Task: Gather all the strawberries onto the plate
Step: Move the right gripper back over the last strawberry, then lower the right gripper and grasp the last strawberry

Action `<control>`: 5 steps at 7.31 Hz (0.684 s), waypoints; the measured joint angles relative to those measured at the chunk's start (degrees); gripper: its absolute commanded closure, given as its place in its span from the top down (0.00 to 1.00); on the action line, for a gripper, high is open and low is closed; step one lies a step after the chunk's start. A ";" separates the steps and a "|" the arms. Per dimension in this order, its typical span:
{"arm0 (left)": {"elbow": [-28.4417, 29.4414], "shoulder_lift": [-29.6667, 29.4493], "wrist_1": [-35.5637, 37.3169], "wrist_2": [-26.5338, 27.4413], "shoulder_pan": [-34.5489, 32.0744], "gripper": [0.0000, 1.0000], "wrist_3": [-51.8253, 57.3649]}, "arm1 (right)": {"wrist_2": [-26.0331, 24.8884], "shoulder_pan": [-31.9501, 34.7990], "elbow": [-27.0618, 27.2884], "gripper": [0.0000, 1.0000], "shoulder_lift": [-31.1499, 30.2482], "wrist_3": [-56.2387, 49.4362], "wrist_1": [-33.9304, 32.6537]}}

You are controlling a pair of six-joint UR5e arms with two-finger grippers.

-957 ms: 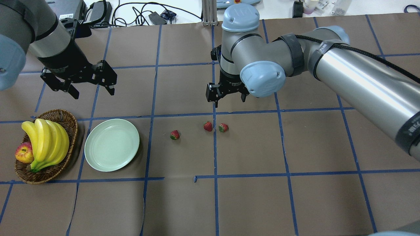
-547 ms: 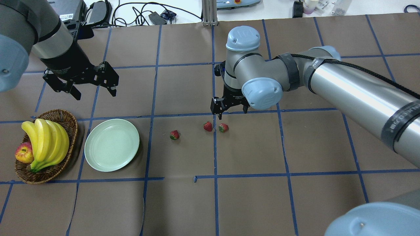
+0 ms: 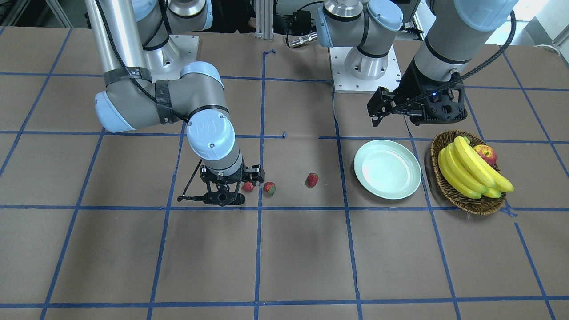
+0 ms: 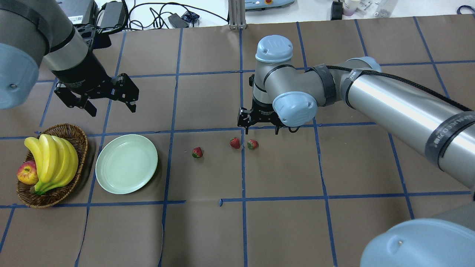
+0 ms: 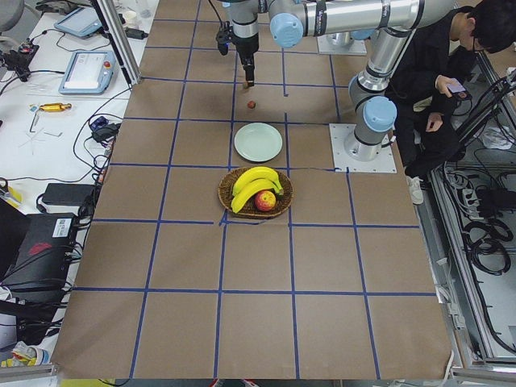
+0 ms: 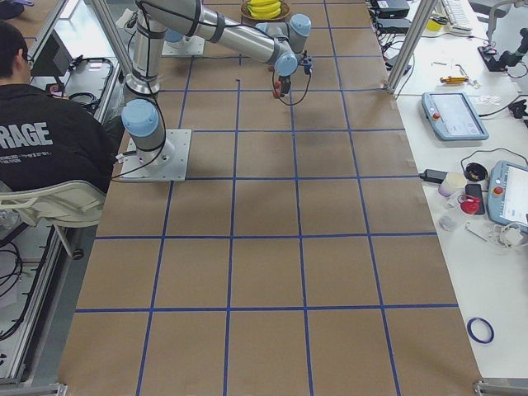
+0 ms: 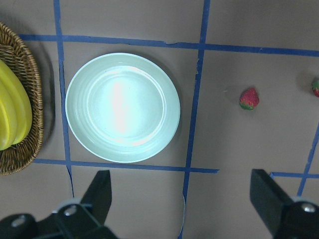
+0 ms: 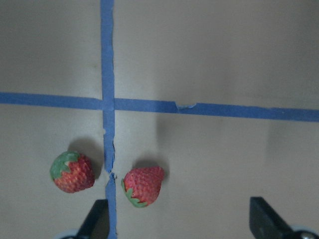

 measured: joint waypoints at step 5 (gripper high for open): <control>0.34 0.95 0.27 -0.06 -0.21 1.00 -0.75 | 5.12 -0.25 1.37 1.00 0.28 38.55 -0.05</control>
